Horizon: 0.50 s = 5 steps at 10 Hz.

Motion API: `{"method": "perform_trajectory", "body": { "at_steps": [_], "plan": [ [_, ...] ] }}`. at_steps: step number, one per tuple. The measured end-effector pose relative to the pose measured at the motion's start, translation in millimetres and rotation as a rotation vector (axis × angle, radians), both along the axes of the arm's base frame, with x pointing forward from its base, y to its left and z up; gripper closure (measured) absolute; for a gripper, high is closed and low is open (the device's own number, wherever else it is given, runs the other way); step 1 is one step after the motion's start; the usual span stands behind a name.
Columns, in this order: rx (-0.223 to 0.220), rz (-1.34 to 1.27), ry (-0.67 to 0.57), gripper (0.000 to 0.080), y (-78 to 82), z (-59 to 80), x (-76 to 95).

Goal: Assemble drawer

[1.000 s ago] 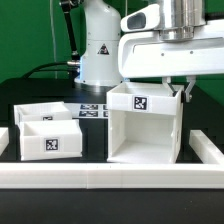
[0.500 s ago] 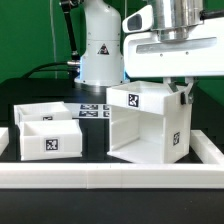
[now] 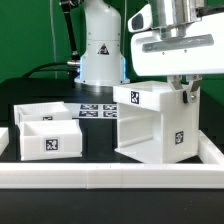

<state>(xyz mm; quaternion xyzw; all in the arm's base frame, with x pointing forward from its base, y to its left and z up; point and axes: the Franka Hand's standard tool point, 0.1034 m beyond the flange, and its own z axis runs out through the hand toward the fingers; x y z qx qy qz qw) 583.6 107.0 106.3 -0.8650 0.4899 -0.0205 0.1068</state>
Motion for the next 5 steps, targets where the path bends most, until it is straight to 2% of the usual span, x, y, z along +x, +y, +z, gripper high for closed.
{"method": "perform_trajectory", "body": {
  "at_steps": [2, 5],
  "plan": [
    [0.075, -0.247, 0.049, 0.0758, 0.5, -0.7, -1.1],
    [0.145, -0.461, 0.096, 0.0758, -3.1, -4.2, 2.9]
  ]
}}
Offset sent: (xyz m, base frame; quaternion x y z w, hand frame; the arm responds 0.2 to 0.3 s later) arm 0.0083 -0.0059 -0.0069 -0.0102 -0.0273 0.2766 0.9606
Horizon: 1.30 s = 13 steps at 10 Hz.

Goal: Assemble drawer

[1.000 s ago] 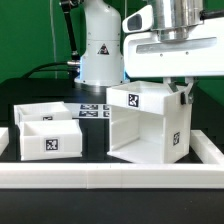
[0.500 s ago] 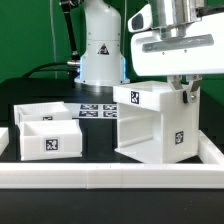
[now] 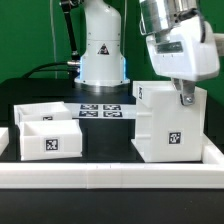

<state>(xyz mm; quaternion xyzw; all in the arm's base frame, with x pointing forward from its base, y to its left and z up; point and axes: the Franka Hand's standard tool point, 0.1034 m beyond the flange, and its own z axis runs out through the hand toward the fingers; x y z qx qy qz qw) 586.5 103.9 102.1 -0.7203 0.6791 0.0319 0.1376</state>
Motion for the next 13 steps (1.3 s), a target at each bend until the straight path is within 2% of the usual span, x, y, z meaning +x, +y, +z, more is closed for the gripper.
{"method": "perform_trajectory", "body": {
  "at_steps": [2, 10, 13],
  "plan": [
    [0.002, 0.034, -0.001, 0.0758, 1.9, -1.1, 4.9],
    [0.032, 0.035, -0.008, 0.0758, 5.3, 0.4, 54.1],
    [0.036, 0.037, 0.002, 0.0758, 5.2, -1.0, 55.9]
  ]
}}
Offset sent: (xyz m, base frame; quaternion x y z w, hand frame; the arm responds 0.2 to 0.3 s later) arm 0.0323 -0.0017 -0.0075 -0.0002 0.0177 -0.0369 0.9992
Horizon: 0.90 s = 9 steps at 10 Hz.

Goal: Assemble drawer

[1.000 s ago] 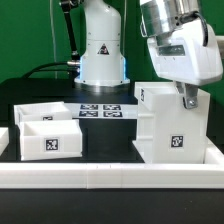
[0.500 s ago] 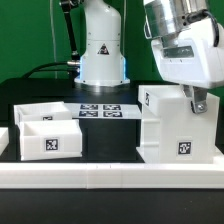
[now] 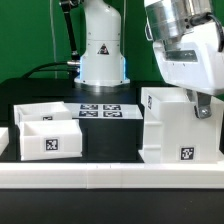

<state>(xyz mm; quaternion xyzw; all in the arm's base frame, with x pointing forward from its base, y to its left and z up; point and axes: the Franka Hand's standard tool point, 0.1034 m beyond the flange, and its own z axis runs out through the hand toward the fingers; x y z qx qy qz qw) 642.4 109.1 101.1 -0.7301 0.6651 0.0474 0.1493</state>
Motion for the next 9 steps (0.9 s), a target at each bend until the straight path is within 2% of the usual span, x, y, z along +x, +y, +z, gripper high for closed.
{"method": "perform_trajectory", "body": {
  "at_steps": [2, 4, 5, 6, 7, 9],
  "plan": [
    [-0.001, 0.004, -0.002, 0.075, 0.4, -0.1, -0.1],
    [-0.001, 0.008, -0.003, 0.0403, 0.7, 0.1, 0.1],
    [-0.001, 0.009, -0.007, 0.027, 0.9, 0.9, 0.8],
    [-0.002, 0.011, -0.009, 0.027, 1.1, 1.5, 1.2],
    [-0.003, 0.019, -0.012, 0.0169, 1.1, 2.1, 1.3],
    [-0.023, 0.152, -0.056, 0.0155, -7.7, 16.5, -2.4]
  ]
}}
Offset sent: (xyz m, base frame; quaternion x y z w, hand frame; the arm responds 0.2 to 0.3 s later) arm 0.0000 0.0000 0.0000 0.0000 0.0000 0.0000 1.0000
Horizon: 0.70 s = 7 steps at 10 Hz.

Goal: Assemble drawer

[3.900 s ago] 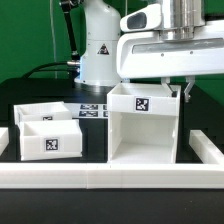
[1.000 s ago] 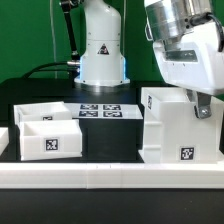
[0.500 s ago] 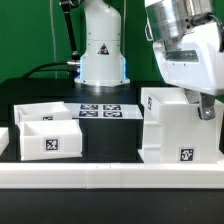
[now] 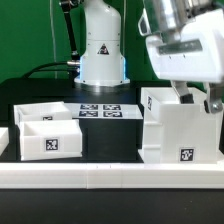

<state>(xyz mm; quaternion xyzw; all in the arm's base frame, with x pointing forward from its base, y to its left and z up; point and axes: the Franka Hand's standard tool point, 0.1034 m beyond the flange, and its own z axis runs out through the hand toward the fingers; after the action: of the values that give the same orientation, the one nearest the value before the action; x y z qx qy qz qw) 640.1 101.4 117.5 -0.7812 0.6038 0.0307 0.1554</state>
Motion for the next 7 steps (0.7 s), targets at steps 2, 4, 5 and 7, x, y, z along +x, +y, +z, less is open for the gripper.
{"method": "perform_trajectory", "body": {
  "at_steps": [2, 4, 5, 7],
  "plan": [
    [-0.019, 0.196, -0.039, 0.0151, -16.1, 18.9, -6.1],
    [0.011, 0.196, -0.043, 0.0151, -33.8, 29.0, -6.8],
    [0.009, 0.205, -0.041, 0.0151, -31.3, 27.3, -7.5],
    [-0.008, 0.311, -0.052, 0.0151, -33.7, 25.9, -11.9]
  ]
}}
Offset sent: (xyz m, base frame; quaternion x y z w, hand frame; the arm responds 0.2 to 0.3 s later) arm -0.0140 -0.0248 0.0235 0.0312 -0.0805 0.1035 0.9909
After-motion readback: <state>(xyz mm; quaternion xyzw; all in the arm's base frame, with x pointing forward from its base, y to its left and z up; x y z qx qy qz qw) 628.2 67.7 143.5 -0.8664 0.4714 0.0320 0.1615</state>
